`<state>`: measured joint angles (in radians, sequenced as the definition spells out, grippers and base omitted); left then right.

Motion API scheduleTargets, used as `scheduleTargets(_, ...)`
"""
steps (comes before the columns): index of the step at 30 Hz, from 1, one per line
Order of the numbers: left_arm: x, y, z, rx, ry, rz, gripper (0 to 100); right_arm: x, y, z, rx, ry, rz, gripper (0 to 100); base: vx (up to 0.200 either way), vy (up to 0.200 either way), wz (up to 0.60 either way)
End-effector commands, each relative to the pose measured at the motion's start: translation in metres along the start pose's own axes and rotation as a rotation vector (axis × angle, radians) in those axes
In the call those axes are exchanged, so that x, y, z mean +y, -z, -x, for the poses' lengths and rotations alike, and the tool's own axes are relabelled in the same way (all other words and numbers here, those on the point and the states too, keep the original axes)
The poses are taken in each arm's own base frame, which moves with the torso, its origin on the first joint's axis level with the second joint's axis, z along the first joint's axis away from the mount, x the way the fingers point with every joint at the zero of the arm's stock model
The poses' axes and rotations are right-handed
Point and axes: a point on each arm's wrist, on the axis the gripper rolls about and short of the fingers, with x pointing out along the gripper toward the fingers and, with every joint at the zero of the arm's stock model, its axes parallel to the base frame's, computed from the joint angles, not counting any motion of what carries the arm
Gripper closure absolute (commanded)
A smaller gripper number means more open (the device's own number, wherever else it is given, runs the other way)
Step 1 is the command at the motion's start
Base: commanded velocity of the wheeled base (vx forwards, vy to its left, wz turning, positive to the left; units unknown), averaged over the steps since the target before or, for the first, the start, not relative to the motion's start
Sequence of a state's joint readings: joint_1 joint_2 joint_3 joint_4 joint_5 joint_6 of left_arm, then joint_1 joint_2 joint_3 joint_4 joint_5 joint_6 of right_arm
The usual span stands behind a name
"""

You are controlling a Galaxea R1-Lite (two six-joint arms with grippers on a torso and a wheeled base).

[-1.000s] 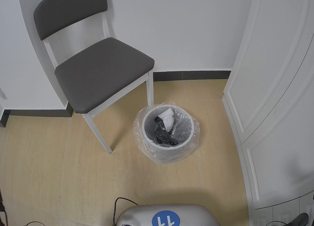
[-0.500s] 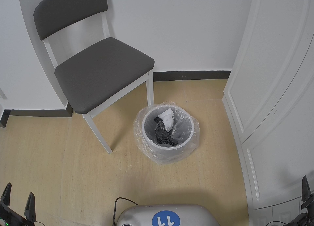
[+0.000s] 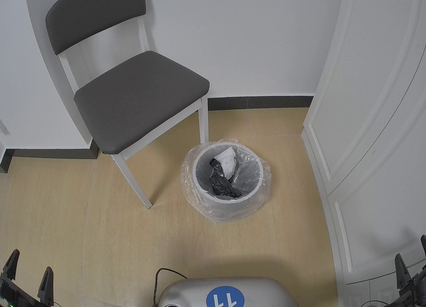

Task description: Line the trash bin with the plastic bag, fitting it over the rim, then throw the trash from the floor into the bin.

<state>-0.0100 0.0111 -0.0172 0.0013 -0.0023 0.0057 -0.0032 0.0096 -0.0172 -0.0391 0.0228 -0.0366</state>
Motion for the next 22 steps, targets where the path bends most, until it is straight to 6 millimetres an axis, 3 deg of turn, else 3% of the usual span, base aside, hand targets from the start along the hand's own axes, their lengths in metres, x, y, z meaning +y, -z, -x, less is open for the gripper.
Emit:
scheduleTargets(1, 0.0, 0.0051, -0.0004, 0.006, 0.0, 0.0, 0, 0.0004, 0.0063, -0.0004, 0.02, -0.007, 0.007, 0, 0.0, 0.0, 0.0)
scheduleTargets(22, 0.0, 0.0049, -0.0004, 0.005, 0.0, 0.006, 0, -0.0003, 0.0089, -0.0003, 0.046, 0.024, -0.049, 0, 0.0, 0.0, 0.0)
